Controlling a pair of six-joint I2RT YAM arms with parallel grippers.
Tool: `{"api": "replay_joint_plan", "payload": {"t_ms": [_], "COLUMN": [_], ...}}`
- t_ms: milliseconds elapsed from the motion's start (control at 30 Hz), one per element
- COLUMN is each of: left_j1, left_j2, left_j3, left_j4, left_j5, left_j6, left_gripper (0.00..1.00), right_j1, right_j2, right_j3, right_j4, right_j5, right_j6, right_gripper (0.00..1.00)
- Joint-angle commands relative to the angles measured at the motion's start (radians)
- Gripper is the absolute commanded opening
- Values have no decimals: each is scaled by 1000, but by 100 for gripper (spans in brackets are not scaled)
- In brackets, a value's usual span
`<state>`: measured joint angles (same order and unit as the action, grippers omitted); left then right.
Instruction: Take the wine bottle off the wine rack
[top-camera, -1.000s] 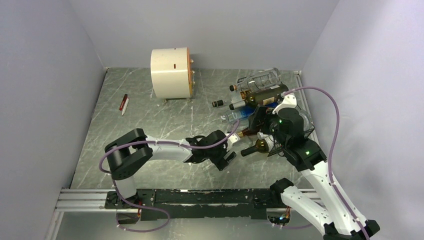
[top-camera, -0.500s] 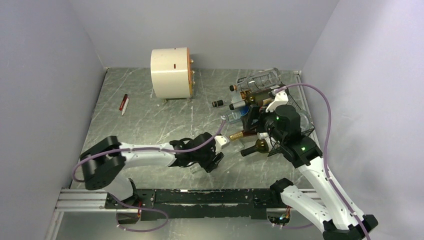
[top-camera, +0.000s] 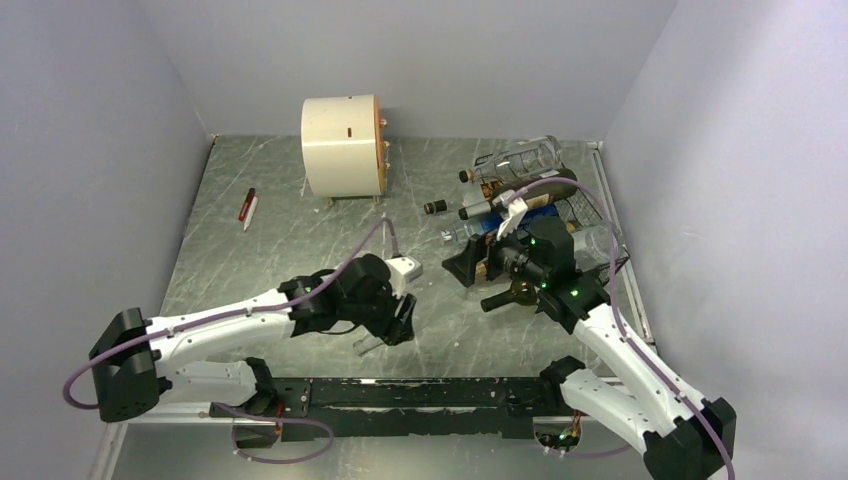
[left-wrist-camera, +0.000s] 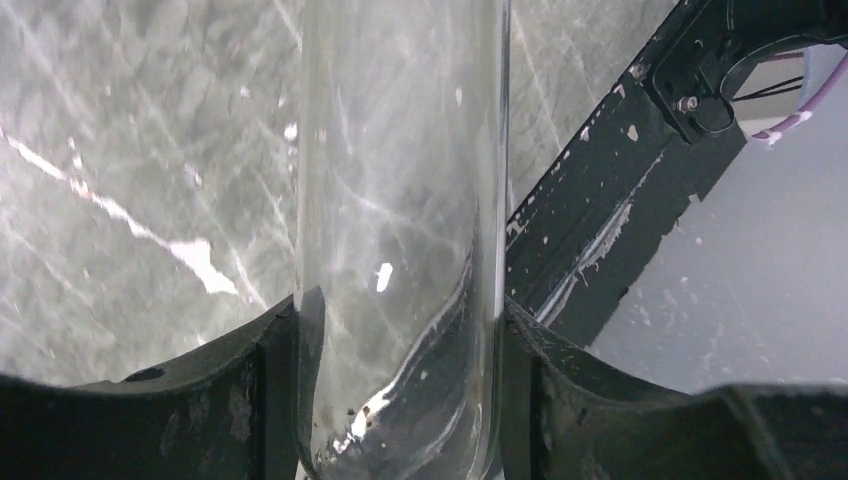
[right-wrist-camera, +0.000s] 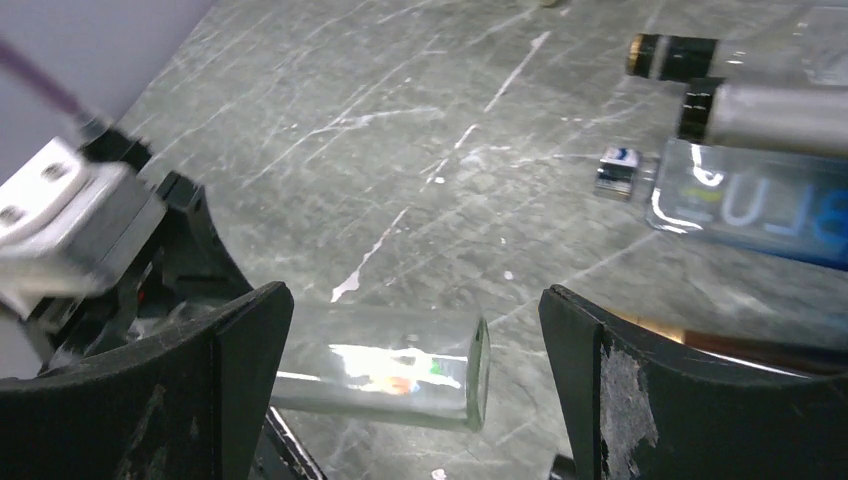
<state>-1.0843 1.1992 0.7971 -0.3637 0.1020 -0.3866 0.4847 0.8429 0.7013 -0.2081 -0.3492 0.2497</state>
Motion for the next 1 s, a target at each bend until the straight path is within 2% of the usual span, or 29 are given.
{"api": "replay_joint_plan", "payload": {"t_ms": [0, 133, 300, 433, 500, 567, 667, 833, 967], "left_j1": [73, 160, 333, 436, 456, 463, 466, 468, 470], "left_j2": [-91, -170, -209, -190, -171, -155, -132, -91, -41], "left_j3": [-48, -70, -70, -81, -67, -52, -31, -5, 27], "left_j4": [-43, -90, -169, -196, -229, -249, -261, -268, -278], "left_j5": [150, 236, 384, 511, 528, 560, 591, 604, 634], "left_j6": [-167, -224, -249, -240, -225, -219, -219, -207, -190], "left_gripper": [7, 7, 7, 7, 7, 7, 7, 7, 7], "right_j1": [47, 164, 371, 436, 437, 449, 494, 510, 555], "right_j2": [38, 127, 216, 267, 280, 299, 348, 444, 535], "right_j3": [-35, -39, -40, -69, -84, -97, -101, -75, -41], "right_j4": [191, 254, 344, 398, 410, 382, 356, 377, 421], "right_j5": [-113, -65, 65, 1, -81, -152, -104, -142, -154], "right_j6": [-2, -39, -205, -390, -493, -671, -867, -1016, -1063], "right_gripper": [100, 99, 99, 99, 99, 99, 99, 98, 92]}}
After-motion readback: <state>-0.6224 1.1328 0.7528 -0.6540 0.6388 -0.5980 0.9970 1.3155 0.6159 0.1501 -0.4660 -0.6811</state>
